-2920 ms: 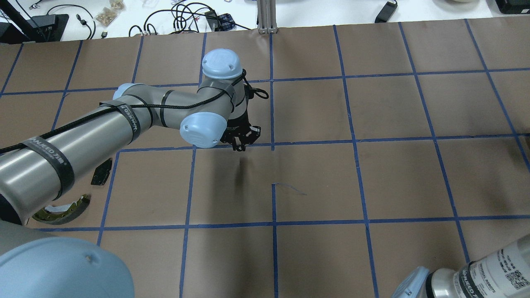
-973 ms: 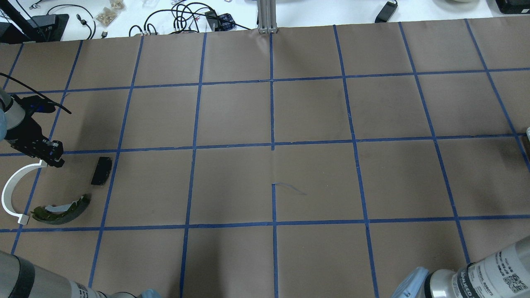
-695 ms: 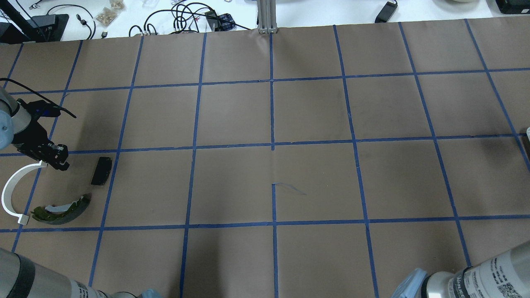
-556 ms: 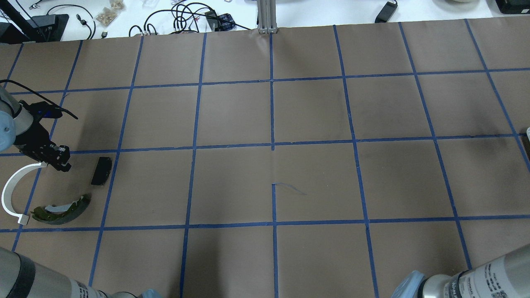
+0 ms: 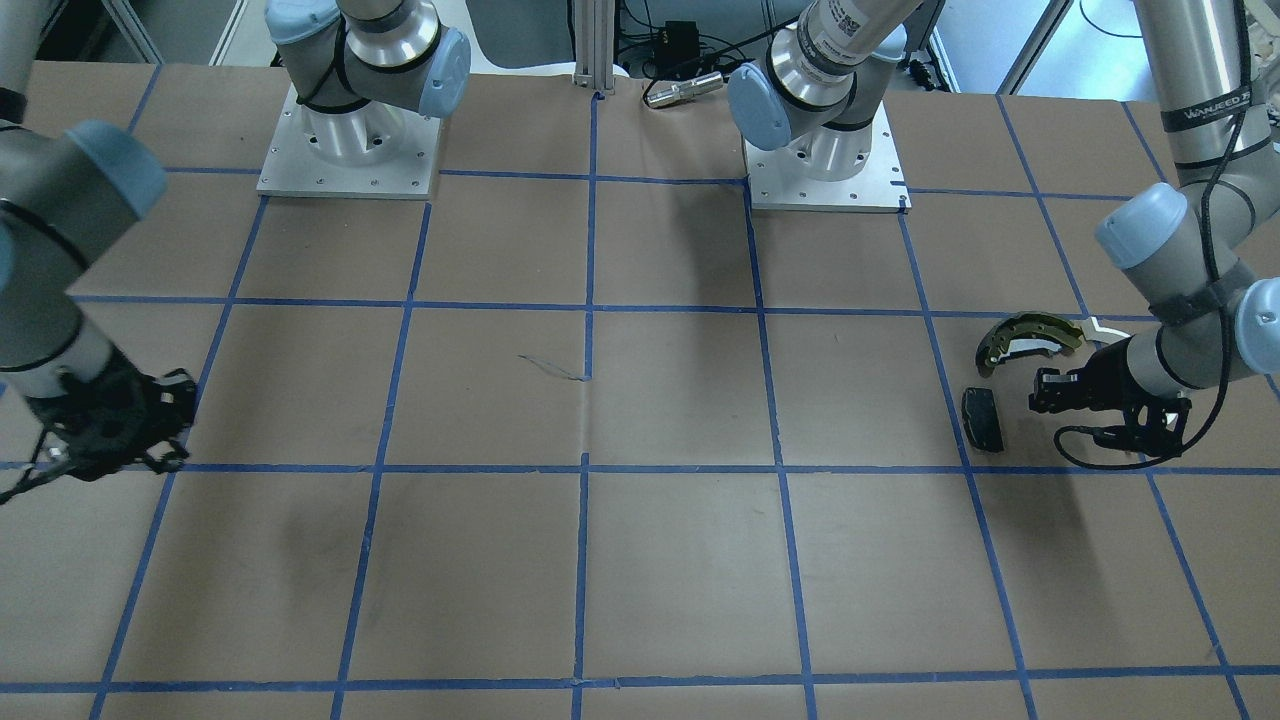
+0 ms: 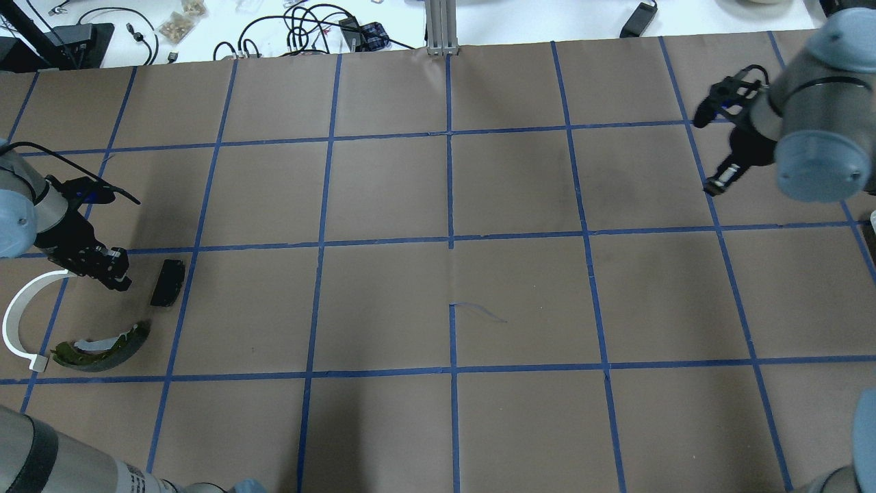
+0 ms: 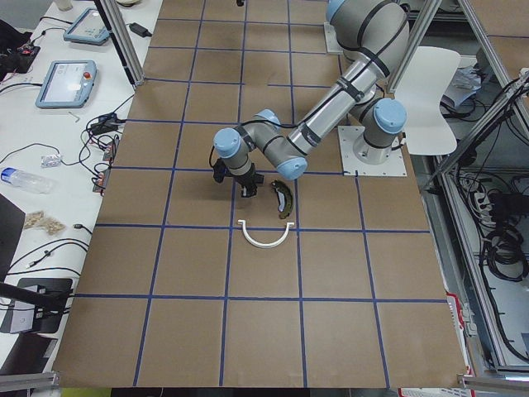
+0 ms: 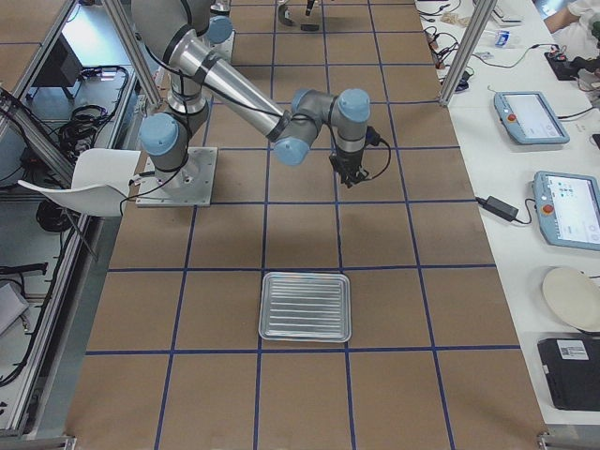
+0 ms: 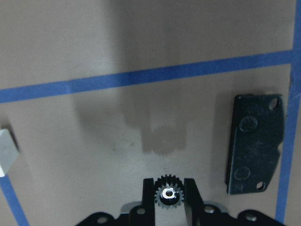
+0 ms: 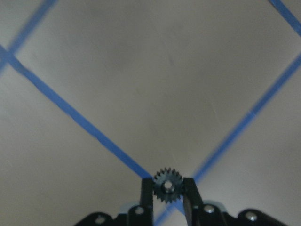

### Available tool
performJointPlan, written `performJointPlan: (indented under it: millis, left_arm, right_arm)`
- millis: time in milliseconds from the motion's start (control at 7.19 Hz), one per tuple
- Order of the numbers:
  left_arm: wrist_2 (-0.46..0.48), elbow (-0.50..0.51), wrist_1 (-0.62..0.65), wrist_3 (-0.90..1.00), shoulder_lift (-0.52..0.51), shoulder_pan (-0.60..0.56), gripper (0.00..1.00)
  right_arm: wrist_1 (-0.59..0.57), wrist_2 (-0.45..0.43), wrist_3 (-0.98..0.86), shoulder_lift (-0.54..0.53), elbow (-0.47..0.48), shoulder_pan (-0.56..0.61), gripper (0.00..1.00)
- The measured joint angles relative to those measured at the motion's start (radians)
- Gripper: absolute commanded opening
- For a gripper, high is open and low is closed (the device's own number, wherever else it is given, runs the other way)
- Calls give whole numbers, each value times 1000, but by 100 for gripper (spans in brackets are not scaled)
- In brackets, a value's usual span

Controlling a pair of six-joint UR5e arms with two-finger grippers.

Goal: Place bearing gear from tray to pile

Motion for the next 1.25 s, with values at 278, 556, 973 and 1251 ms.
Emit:
performJointPlan:
  millis: [278,556,973,1251]
  left_arm:
    - [0,-2,1,1,-4,1,97]
    - [0,1,2,6,-5,1,100]
    - [2,48,-11,3,14,-15,100]
    - [2,93,-34,-26,40,-57,100]
  right_arm:
    - [12,4,474,1,-44,269,0]
    - [40,3,892,23,-83,504,0]
    - [22,10,1367,148,-130,764,42]
    - [13,9,1494,229,-178,831,100]
